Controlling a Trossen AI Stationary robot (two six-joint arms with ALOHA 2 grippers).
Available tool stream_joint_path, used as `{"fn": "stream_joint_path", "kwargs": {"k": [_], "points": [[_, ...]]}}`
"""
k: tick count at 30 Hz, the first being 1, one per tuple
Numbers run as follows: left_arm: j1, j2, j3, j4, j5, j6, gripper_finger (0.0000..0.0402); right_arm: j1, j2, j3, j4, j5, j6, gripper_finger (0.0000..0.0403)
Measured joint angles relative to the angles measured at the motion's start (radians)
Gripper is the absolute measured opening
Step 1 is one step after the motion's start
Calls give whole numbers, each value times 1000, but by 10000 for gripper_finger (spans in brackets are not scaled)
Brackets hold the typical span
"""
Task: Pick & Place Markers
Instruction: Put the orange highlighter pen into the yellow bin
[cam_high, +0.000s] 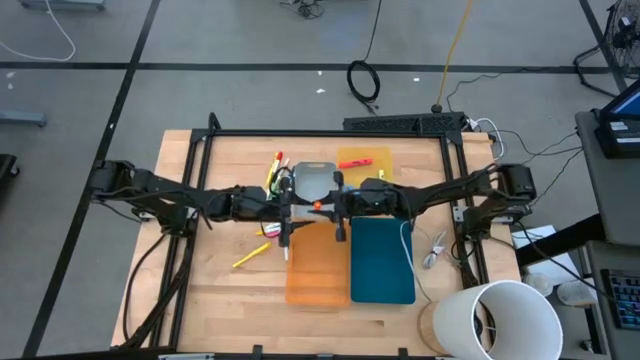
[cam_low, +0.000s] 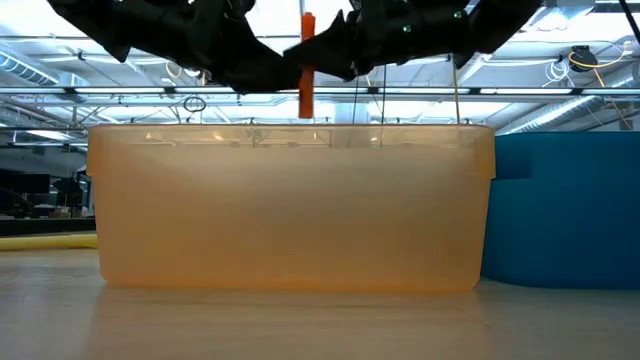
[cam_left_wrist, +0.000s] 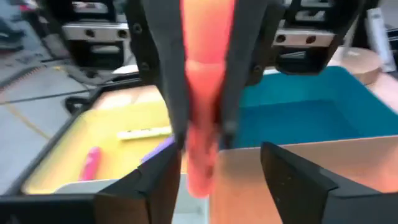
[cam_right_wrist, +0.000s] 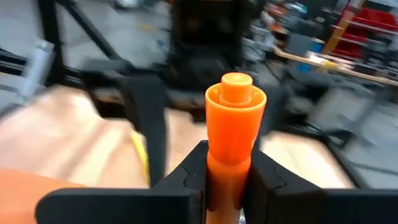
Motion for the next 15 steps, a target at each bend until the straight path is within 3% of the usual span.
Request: {"fn": "stream_joint_path", "kwargs": {"k": [6, 15], "points": [[-24, -56, -1, -40, -102, 7, 252, 0, -79, 0, -153, 132, -16, 45], [-31, -229, 0, -256, -130, -15, 253, -12, -146, 1, -368, 307, 23, 45]]}}
